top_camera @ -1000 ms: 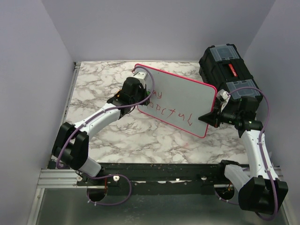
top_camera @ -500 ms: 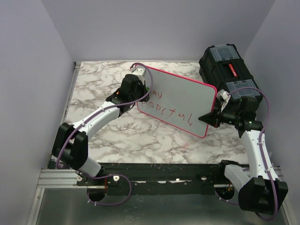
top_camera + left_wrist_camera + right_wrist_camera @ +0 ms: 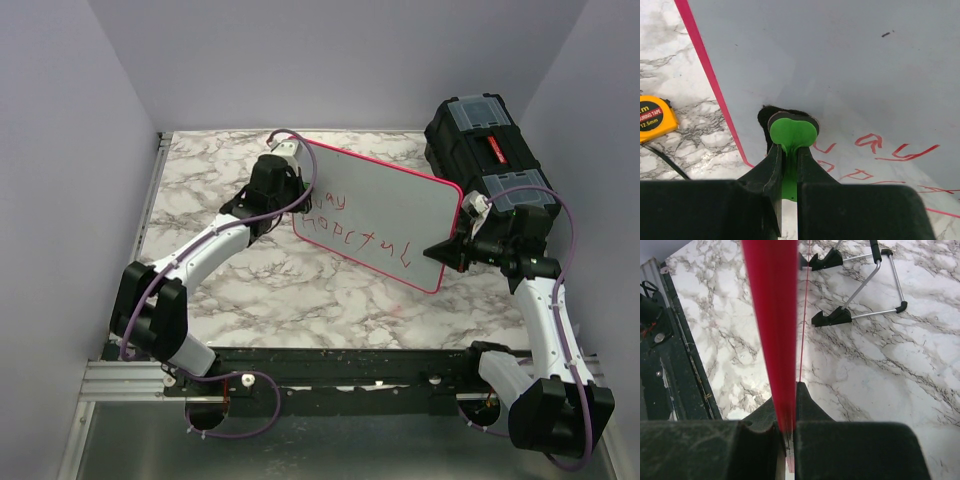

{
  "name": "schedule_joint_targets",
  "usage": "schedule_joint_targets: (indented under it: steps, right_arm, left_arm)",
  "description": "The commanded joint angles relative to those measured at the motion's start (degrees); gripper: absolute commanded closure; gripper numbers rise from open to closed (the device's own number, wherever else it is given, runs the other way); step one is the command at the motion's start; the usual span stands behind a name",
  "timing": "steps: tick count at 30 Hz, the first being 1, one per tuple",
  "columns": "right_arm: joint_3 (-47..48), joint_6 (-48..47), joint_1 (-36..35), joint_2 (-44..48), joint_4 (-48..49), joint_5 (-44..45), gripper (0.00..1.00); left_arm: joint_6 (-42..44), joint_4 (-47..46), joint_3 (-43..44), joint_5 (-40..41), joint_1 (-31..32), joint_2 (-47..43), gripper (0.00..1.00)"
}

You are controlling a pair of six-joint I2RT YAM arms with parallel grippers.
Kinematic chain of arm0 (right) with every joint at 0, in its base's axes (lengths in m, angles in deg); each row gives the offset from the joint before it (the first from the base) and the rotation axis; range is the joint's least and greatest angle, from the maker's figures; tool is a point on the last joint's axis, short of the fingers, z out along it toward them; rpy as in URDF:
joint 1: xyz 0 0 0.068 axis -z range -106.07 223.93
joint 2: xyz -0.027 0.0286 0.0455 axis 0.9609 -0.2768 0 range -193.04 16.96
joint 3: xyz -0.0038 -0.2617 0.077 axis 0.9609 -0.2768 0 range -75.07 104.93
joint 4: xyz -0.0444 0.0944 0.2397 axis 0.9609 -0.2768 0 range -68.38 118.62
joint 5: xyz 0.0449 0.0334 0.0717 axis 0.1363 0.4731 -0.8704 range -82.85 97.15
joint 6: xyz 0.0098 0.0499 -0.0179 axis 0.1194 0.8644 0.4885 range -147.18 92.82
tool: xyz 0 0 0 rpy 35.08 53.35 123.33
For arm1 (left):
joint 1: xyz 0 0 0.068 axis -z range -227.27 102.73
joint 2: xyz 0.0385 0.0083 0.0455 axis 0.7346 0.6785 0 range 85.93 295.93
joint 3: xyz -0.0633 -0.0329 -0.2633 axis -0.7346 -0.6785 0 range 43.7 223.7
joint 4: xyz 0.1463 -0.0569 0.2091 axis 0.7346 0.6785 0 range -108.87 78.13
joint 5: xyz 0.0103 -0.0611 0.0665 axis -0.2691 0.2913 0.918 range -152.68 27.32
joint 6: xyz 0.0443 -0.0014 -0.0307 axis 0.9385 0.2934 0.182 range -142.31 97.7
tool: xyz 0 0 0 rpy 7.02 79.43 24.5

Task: Erase the whiteboard
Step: Erase the whiteboard using the whiteboard eraser.

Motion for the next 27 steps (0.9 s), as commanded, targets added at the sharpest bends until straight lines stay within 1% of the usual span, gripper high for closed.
schedule_joint_targets:
  steps: [1, 5, 8, 14, 16, 18, 24, 27]
  right_arm:
    - [1.36, -2.32, -1.05, 1.22, 0.62, -7.1, 1.0]
    - [1.24, -2.32, -1.05, 1.2, 0.71, -6.93, 1.0]
    - [1.24, -2.32, -1.05, 1.11, 0.64, -6.91, 1.0]
    - [1.33, -2.32, -1.01, 1.35, 0.64, -7.08, 1.0]
    - [1.34, -2.32, -1.03, 1.29, 0.65, -7.0, 1.0]
    - [1.33, -2.32, -1.0, 1.3, 0.65, -7.1, 1.0]
    - [1.25, -2.32, -1.03, 0.93, 0.69, -7.0, 1.0]
    - [1.24, -2.32, -1.06, 0.93, 0.71, -6.89, 1.0]
  left_arm:
    - [-1.56, -3.16, 0.02, 0.56, 2.54, 0.89, 1.0]
    - [-2.76, -4.04, 0.06, 3.51, 6.45, 1.82, 1.0]
    - [-2.34, -4.11, -0.29, 4.73, 6.59, 1.74, 1.0]
    - [-1.24, -3.59, -1.72, 3.77, -0.53, 0.34, 1.0]
    - [-1.23, -3.7, -2.51, 3.5, -1.39, -0.17, 1.0]
    - [-1.81, -4.33, -3.52, 2.5, -0.98, -0.63, 1.0]
    - [-2.95, -6.57, -4.44, 3.72, 4.92, -0.49, 1.0]
    - [-2.63, -6.64, -4.42, 4.25, 5.44, -0.05, 1.0]
